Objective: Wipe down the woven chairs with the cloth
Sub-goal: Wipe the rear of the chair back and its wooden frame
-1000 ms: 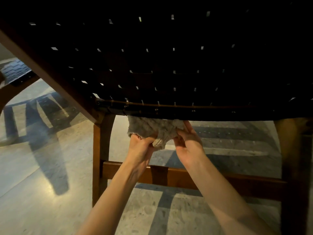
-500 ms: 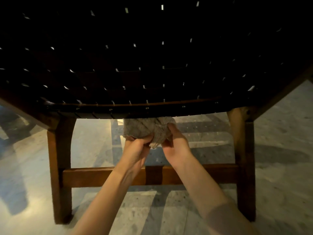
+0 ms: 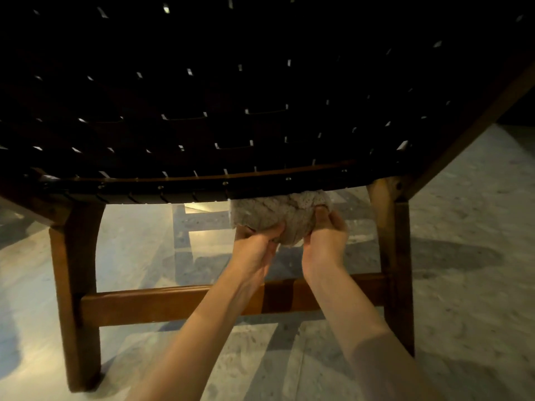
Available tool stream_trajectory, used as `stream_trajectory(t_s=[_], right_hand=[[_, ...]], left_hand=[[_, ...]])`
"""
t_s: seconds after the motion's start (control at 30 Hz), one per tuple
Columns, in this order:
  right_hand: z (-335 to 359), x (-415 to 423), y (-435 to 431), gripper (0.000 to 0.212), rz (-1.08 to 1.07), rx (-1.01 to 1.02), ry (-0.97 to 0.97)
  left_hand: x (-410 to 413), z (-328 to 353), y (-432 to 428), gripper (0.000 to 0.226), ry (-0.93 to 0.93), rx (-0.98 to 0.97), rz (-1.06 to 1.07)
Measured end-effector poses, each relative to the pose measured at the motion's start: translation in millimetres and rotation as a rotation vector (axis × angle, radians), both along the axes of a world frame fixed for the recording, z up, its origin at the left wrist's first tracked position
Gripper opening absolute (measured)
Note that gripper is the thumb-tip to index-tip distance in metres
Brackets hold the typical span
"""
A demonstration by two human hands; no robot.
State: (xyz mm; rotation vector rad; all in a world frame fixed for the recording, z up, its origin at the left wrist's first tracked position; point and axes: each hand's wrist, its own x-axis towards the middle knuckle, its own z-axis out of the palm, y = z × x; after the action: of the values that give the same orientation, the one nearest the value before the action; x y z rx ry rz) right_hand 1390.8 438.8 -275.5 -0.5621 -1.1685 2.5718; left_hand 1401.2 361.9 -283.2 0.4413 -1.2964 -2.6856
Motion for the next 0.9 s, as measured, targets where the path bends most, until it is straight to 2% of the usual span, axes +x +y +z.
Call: stream_trajectory(t_s=[0.3, 0.4, 0.5, 0.67, 0.73, 0.8, 0.9], right_hand=[[10.9, -18.4, 87.0, 0.025, -0.212, 0.195, 0.044], [13.8, -24.3, 95.8, 0.024, -0.263, 0.230, 0.040], [12.9, -24.6, 87.6, 0.022, -0.272, 0.219, 0.030], [0.2, -6.1, 46.6, 0.015, -0.177, 0.220, 0.068], [-5.4, 1.7, 22.9, 0.024, -0.166, 0.290, 0.116], [-8.9, 7.9, -1.2, 0.029, -0.116, 0.347, 0.145], [-18.3, 12.8, -29.7, 0.024, 0.037, 0.406, 0.136]], left_hand=[[-16.6, 8.1, 82.7, 0.046, 0.005, 0.007, -0.215], [-20.0, 10.1, 88.4, 0.036, 0.005, 0.045, -0.271], [-19.3, 7.2, 76.8, 0.038, 0.035, 0.088, -0.279], [-9.3, 1.4, 38.7, 0.053, 0.114, 0.047, -0.262], [-2.4, -1.4, 18.0, 0.061, 0.131, 0.037, -0.256], [6.8, -3.0, -6.6, 0.060, 0.105, -0.011, -0.228], [19.9, -5.9, -47.7, 0.055, 0.054, -0.130, -0.140]])
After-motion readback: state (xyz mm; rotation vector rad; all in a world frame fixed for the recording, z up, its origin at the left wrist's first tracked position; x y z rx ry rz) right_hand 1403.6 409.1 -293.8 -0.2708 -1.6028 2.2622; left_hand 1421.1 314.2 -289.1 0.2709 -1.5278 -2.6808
